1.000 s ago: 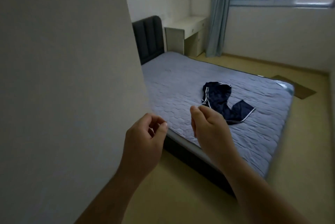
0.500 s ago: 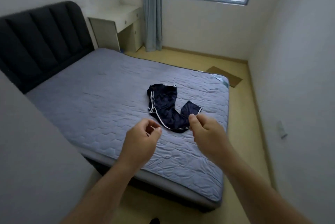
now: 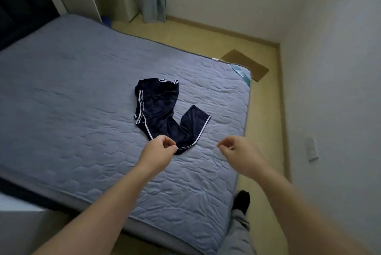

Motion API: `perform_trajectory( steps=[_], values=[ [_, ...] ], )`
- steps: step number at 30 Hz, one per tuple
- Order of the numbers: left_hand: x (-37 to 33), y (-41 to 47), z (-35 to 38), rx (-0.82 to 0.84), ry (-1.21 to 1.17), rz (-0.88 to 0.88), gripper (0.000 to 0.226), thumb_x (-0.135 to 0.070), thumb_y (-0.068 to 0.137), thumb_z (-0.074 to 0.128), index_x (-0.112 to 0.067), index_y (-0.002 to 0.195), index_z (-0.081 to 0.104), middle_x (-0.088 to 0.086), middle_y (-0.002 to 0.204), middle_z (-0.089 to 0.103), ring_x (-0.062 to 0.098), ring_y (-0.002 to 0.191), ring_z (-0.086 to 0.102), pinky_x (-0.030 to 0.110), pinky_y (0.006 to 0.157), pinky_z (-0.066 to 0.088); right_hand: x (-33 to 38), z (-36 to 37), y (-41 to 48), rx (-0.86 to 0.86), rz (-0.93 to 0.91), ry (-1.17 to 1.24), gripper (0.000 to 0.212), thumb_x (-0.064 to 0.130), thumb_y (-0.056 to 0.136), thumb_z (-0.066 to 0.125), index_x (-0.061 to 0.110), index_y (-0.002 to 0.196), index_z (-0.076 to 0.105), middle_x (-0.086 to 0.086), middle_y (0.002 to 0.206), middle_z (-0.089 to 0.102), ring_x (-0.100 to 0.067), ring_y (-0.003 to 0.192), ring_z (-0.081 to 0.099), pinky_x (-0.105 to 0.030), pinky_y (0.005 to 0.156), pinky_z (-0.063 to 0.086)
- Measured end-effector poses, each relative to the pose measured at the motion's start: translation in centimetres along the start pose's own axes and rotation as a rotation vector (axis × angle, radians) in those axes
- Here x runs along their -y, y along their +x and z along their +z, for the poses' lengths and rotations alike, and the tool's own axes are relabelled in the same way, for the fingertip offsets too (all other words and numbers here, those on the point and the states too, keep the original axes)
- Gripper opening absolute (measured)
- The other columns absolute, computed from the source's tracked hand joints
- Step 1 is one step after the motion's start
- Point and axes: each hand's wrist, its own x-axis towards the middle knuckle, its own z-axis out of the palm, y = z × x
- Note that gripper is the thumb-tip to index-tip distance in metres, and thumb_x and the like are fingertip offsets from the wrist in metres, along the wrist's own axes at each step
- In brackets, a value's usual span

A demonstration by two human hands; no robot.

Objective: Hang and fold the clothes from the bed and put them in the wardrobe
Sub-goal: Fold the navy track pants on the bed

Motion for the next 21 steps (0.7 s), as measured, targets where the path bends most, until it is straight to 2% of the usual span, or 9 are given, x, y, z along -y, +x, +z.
perform_trajectory(
  steps=[2,4,6,9,13,15,17,19,21],
  values=[
    [0.2,4.7,4.1,-0.021,0.071,-0.075,0.004,-0.031,0.088,0.065,-0.031,0.085,0.063,-0.012,0.078,0.066,0.008,0.072,0.062,0.025,0.057,0.042,-3.2,-0.7,6.7,0.077,-0.019,-0.033,0.021,0.028,0.101,0.052,0.026,0.111,0.07,0.017,0.088,0.062,-0.012,0.094,0.064,-0.023,0.074,0.045],
    [0.8,9.2,8.6,-0.037,0.13,-0.179,0.004,-0.029,0.089,0.063,-0.03,0.086,0.061,-0.011,0.084,0.066,0.009,0.079,0.063,0.027,0.061,0.045,-6.3,-0.8,13.3,0.165,-0.041,-0.04,0.028,0.026,0.103,0.048,0.025,0.125,0.066,0.007,0.11,0.069,-0.016,0.107,0.064,-0.023,0.082,0.044],
    [1.6,13.1,13.1,-0.038,0.181,-0.292,0.003,-0.025,0.089,0.062,-0.027,0.089,0.061,-0.008,0.092,0.068,0.015,0.086,0.065,0.029,0.07,0.05,-9.2,-0.6,19.1,0.262,-0.068,-0.032,0.035,0.022,0.106,0.043,0.022,0.137,0.06,0.002,0.131,0.065,-0.018,0.118,0.06,-0.022,0.087,0.042],
    [3.3,18.4,19.0,-0.004,0.294,-0.421,0.022,-0.021,0.088,0.061,-0.019,0.109,0.067,0.004,0.115,0.069,0.025,0.104,0.065,0.033,0.088,0.052,-12.9,0.2,26.0,0.382,-0.136,-0.05,0.038,0.016,0.106,0.038,0.019,0.141,0.054,-0.003,0.136,0.061,-0.02,0.119,0.058,-0.024,0.089,0.043],
    [6.1,27.1,25.6,0.094,0.444,-0.438,0.037,-0.019,0.09,0.056,-0.016,0.127,0.062,0.006,0.139,0.052,0.029,0.12,0.057,0.037,0.105,0.045,-17.4,2.3,35.0,0.482,-0.173,-0.105,0.042,0.016,0.106,0.036,0.019,0.146,0.049,-0.005,0.139,0.058,-0.022,0.12,0.056,-0.025,0.086,0.04],
    [7.9,30.5,28.4,0.167,0.505,-0.457,0.038,-0.018,0.091,0.054,-0.018,0.128,0.061,0.003,0.147,0.044,0.03,0.123,0.056,0.038,0.106,0.044,-19.2,3.7,38.0,0.522,-0.19,-0.125,0.042,0.017,0.107,0.036,0.019,0.146,0.048,-0.004,0.143,0.056,-0.022,0.127,0.053,-0.028,0.092,0.043],
    [9.9,33.4,30.8,0.254,0.573,-0.493,0.042,-0.018,0.092,0.051,-0.02,0.133,0.059,0.0,0.162,0.026,0.029,0.132,0.05,0.038,0.109,0.041,-21.0,5.0,40.0,0.544,-0.181,-0.13,0.042,0.019,0.107,0.035,0.019,0.147,0.048,-0.003,0.146,0.053,-0.022,0.13,0.051,-0.029,0.097,0.042],
    [12.0,35.7,32.8,0.324,0.624,-0.55,0.047,-0.017,0.092,0.048,-0.022,0.138,0.055,-0.003,0.169,0.006,0.029,0.136,0.046,0.037,0.109,0.041,-23.0,6.2,41.5,0.549,-0.162,-0.132,0.041,0.019,0.107,0.035,0.019,0.146,0.049,-0.005,0.141,0.057,-0.023,0.125,0.055,-0.026,0.092,0.042],
    [13.9,36.8,34.4,0.373,0.65,-0.616,0.051,-0.014,0.09,0.046,-0.024,0.14,0.054,-0.002,0.169,-0.006,0.03,0.134,0.048,0.035,0.107,0.043,-24.8,7.4,42.4,0.566,-0.136,-0.122,0.041,0.021,0.106,0.035,0.02,0.145,0.05,-0.009,0.13,0.064,-0.025,0.112,0.061,-0.024,0.083,0.041]
  ],
)
